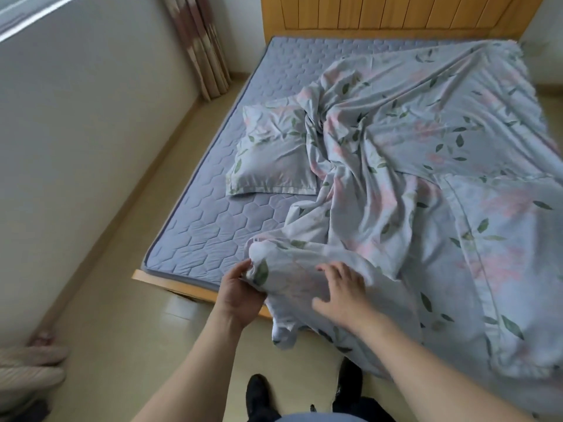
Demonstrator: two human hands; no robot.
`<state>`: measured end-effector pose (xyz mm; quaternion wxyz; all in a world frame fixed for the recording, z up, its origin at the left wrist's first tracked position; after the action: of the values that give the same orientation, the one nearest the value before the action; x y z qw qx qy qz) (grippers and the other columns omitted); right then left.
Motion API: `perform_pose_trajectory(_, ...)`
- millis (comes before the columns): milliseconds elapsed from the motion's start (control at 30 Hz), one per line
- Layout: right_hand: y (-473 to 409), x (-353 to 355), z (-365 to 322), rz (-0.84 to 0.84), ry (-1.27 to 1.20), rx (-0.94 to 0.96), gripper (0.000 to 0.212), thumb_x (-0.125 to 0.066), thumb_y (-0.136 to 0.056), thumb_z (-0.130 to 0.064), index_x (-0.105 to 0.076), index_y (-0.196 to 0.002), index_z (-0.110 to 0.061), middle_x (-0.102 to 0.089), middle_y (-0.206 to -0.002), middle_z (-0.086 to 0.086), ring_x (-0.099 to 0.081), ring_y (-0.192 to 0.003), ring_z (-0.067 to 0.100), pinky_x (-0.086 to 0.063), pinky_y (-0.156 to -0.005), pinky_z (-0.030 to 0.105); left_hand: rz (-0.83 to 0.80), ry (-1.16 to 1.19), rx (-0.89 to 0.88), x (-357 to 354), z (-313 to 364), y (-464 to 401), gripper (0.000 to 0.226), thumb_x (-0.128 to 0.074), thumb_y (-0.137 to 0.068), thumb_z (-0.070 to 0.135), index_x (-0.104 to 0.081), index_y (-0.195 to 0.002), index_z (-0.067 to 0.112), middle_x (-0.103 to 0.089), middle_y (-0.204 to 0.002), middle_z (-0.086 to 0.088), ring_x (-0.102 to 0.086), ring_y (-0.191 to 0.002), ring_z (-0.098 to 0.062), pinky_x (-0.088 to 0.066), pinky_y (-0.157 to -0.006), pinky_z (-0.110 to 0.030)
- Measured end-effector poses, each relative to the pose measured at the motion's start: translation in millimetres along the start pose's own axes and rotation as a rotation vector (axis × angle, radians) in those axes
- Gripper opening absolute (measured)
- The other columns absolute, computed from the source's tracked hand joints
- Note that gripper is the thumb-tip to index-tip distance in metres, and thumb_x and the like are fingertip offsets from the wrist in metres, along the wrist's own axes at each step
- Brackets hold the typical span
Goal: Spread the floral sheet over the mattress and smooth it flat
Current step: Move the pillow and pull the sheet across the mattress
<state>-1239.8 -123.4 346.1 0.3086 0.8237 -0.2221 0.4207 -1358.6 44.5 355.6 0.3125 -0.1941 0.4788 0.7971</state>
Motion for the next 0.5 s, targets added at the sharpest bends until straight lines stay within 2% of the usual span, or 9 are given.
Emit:
perform_pose_trajectory(67,2.7,-20.8,-36.9,-0.186,0.024,-0.033,0.084,-0.050,-0.067,-0.069,-0.035,-0.139,-0.028,-0.038,-0.137,-0.001,-0.033,-0.132,0.024,-0.024,-0.108,0.035,-0.080,0.064,-0.008,-1.2,7.7,3.1,0.038,-0.071,-0.066,0.018,-0.074,-0.098,-0.001,-0.068,-0.104,-0.021,-0.068,-0.091,-0.031,-0.054,-0.084,-0.038)
perform_pose_trajectory(100,2.1,-28.8,-52.2,-0.188,0.041,-0.057,0.077,-0.051,-0.072,-0.069,-0.039,-0.136,-0.028,-0.044,-0.136,0.000,-0.037,-0.130,0.024,-0.026,-0.107,0.035,-0.106,0.073,-0.005,0.0,12.0,6.8,0.039,-0.070,-0.068,0.020,-0.073,-0.100,-0.002,-0.067,-0.106,-0.022,-0.068,-0.093,-0.031,-0.053,-0.087,-0.039)
perform_pose_trajectory(167,0.3,-36.4,-80.5,-0.102,0.096,-0.056,0.044,-0.049,-0.089,-0.049,-0.053,-0.123,-0.022,-0.059,-0.127,0.006,-0.051,-0.120,0.028,-0.036,-0.099,0.033,-0.111,0.099,-0.011,7.5,21.8,12.3,0.034,-0.054,-0.082,0.023,-0.072,-0.099,0.000,-0.070,-0.101,-0.019,-0.068,-0.091,-0.028,-0.046,-0.093,-0.040)
perform_pose_trajectory(233,-0.9,-38.4,-97.3,-0.097,0.046,-0.094,0.028,-0.045,-0.094,-0.029,-0.060,-0.115,-0.018,-0.064,-0.118,0.012,-0.057,-0.109,0.033,-0.045,-0.091,0.033,-0.093,0.170,-0.011,17.0,29.3,13.7,0.034,-0.046,-0.089,0.022,-0.068,-0.103,0.000,-0.071,-0.098,-0.017,-0.069,-0.091,-0.026,-0.042,-0.100,-0.039)
perform_pose_trajectory(300,0.7,-39.5,-107.8,-0.189,-0.021,-0.153,0.027,-0.044,-0.091,-0.022,-0.060,-0.113,-0.019,-0.062,-0.118,0.013,-0.057,-0.107,0.034,-0.048,-0.089,0.034,-0.039,0.258,0.007,27.5,36.3,14.6,0.031,-0.047,-0.092,0.021,-0.067,-0.102,-0.001,-0.070,-0.099,-0.018,-0.068,-0.093,-0.027,-0.040,-0.104,-0.038)
perform_pose_trajectory(400,4.9,-39.9,-117.8,-0.379,0.007,-0.171,0.026,-0.044,-0.091,-0.018,-0.058,-0.113,-0.015,-0.058,-0.125,0.013,-0.056,-0.107,0.031,-0.043,-0.086,0.030,0.048,0.382,0.045,45.0,49.1,11.1,0.037,-0.051,-0.094,0.027,-0.059,-0.119,0.001,-0.063,-0.115,-0.019,-0.058,-0.109,-0.030,-0.033,-0.112,-0.041)
perform_pose_trajectory(500,12.2,-26.3,-118.6,-0.588,0.106,-0.215,0.029,-0.044,-0.094,-0.010,-0.059,-0.117,-0.002,-0.059,-0.122,0.016,-0.050,-0.090,0.025,-0.039,-0.077,0.030,0.176,0.471,0.077,58.4,66.1,13.3,0.046,-0.057,-0.091,0.035,-0.057,-0.123,0.001,-0.060,-0.118,-0.028,-0.055,-0.112,-0.041,-0.032,-0.110,-0.051)
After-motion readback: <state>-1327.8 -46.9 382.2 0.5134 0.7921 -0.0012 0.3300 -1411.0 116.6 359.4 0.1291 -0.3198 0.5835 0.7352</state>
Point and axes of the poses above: each hand's wrist, its own y-axis away from the middle knuckle, its own x-axis out of the back of the hand, z = x × y, the point moved 1 cm from there along -y, towards the middle knuckle
